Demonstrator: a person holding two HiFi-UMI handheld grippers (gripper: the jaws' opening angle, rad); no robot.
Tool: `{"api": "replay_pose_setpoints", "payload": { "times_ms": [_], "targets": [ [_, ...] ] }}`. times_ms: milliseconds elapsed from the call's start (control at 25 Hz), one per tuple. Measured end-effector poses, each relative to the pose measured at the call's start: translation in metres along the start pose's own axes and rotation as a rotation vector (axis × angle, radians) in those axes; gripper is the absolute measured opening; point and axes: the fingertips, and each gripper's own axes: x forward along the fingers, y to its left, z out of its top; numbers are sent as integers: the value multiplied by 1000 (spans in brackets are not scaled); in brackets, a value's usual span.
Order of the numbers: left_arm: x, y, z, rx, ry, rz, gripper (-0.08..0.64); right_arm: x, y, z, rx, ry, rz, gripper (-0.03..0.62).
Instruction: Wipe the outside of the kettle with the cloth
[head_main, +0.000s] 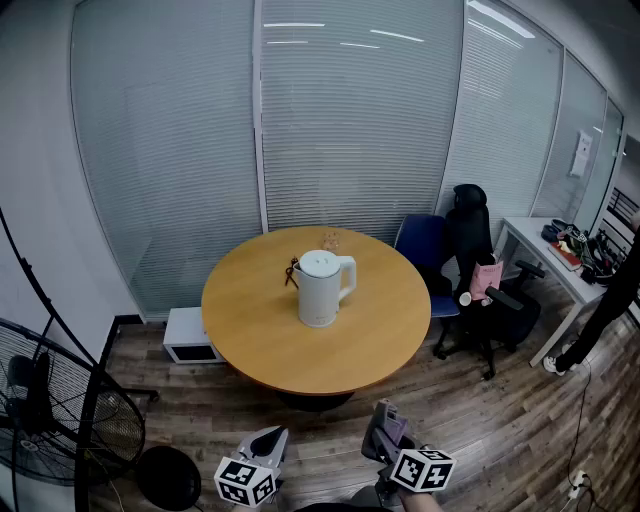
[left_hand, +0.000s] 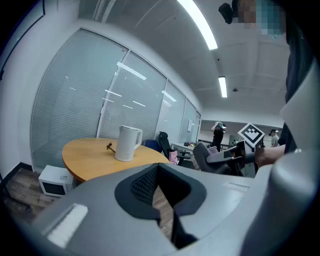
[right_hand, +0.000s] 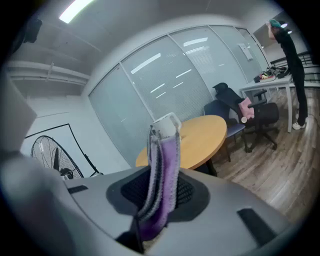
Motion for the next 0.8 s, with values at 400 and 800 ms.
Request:
{"api": "replay_pose_setpoints", "payload": {
  "times_ms": [400, 800],
  "targets": [
    [2, 13, -2, 2, -10, -25, 12, 6, -7, 2, 102, -46, -25, 92],
    [66, 22, -1, -48, 25, -15, 14, 47, -42, 22, 154, 9, 0, 92]
  ]
}}
